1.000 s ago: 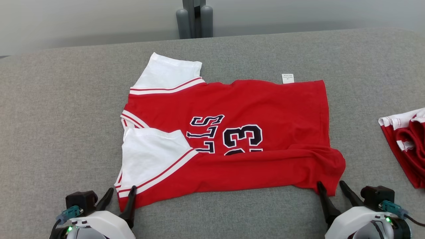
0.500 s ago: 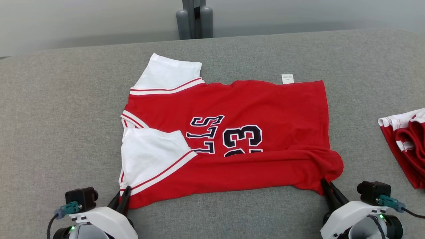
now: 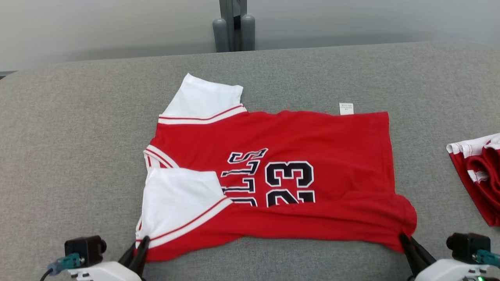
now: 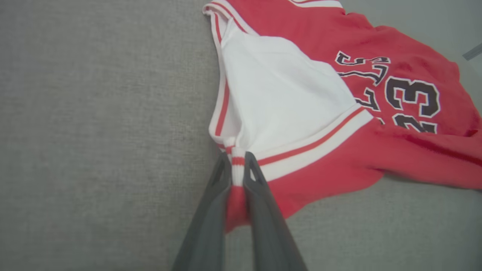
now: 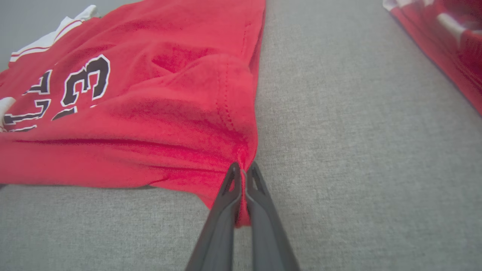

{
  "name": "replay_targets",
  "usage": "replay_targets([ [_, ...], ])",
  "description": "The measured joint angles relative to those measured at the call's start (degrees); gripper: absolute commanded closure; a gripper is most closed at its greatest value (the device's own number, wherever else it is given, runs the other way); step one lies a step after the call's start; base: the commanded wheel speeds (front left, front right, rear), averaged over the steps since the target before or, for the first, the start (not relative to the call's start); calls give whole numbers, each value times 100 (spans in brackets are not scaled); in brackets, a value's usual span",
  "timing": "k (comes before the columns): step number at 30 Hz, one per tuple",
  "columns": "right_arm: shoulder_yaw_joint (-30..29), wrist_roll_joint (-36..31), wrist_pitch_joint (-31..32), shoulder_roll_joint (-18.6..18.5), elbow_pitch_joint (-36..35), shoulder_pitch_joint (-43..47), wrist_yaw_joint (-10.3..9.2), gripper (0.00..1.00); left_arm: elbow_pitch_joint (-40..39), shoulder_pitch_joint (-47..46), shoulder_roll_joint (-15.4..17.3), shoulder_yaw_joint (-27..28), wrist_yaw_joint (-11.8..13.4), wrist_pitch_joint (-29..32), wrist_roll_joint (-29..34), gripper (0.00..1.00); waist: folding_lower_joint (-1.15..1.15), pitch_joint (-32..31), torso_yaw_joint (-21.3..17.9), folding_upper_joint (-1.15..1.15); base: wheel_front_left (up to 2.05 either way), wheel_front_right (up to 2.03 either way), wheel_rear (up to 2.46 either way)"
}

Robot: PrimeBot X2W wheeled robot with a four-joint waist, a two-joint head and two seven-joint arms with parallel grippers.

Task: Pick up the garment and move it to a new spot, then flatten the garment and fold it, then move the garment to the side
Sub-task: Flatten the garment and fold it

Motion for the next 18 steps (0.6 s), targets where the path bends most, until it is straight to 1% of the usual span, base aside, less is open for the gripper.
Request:
replay_targets([
  [4, -207, -4, 312, 73, -401, 405, 0, 100, -309, 347, 42, -43, 141, 178, -82, 100, 0, -25, -2, 0, 0, 0, 0],
  [10, -358, 20, 593, 112, -743, 697, 0, 100, -642, 653, 145, -3, 294, 288, -134, 100, 0, -63, 28, 0, 0, 0, 0],
  [11, -375, 116, 499, 124, -725, 590, 0, 56, -581, 534, 145, 10, 289, 296, -136, 100, 0, -69, 43, 0, 0, 0, 0],
  [12, -374, 123, 498, 124, -671, 549, 0, 49, -520, 443, 125, -1, 272, 298, -142, 100, 0, -73, 50, 0, 0, 0, 0],
  [13, -361, 167, 478, 127, -599, 505, 0, 10, -442, 359, 116, -10, 237, 304, -143, 100, 0, -76, 50, 0, 0, 0, 0],
  [14, -330, 234, 392, 130, -305, 396, 0, 0, -81, 112, 23, -69, 124, 323, -186, 100, 0, -86, 43, 0, 0, 0, 0],
  [15, -330, 256, 377, 130, -248, 385, 0, 0, 0, 74, -3, -81, 118, 307, -187, 60, 0, -87, 39, 0, 0, 0, 0],
  [16, -339, 268, 331, 132, -204, 388, 0, 0, 81, 63, -19, -74, 92, 268, -191, 0, 0, -86, 33, 0, 0, 0, 0],
  [18, -355, 292, 279, 132, -182, 388, 0, 0, 158, 57, -32, -62, 75, 234, -213, 0, 0, -83, 24, 0, 0, 0, 0],
])
